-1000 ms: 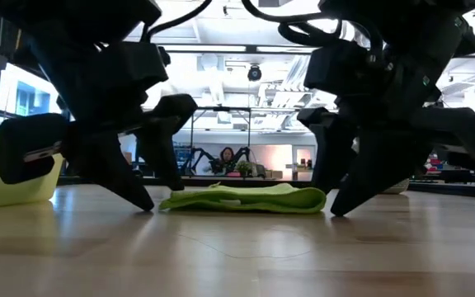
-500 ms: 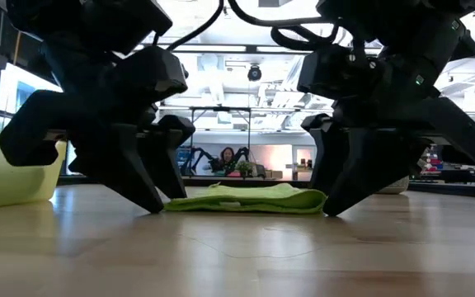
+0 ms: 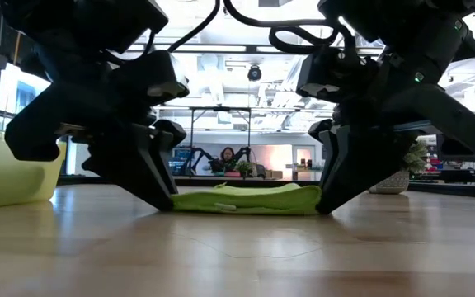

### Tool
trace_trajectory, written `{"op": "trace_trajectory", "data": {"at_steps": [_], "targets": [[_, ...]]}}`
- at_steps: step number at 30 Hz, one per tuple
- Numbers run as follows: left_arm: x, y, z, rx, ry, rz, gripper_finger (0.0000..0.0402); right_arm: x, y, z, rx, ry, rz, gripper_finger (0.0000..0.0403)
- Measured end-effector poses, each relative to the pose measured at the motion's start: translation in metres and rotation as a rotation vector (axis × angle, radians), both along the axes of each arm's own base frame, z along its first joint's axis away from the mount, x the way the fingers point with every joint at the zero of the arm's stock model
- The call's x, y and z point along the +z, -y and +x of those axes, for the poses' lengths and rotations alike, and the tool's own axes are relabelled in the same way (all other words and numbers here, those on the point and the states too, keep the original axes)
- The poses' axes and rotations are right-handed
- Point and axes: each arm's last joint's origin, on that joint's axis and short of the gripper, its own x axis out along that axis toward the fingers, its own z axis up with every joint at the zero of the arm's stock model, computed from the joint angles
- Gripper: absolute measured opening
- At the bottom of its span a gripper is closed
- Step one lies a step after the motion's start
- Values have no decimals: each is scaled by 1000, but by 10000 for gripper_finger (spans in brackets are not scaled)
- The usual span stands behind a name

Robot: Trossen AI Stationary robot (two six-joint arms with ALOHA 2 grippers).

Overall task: Roll microfiber towels into tight, uniform cylinder then place into a basket
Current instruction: Roll the light green microfiber towel

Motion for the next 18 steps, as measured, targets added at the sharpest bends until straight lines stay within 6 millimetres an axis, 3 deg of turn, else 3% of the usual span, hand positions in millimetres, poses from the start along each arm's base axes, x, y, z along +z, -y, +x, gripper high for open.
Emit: {"op": "trace_trajectory", "data": {"at_steps": [5, 14, 18], "targets": [[5, 4, -1, 29, 21, -6, 5, 1, 0, 0, -42, 1, 28, 3], [33, 3, -5, 86, 97, -111, 3, 17, 5, -2, -103, 17, 129, 1], [35, -4, -4, 186, 108, -163, 3, 24, 13, 1, -181, 41, 185, 1]]}}
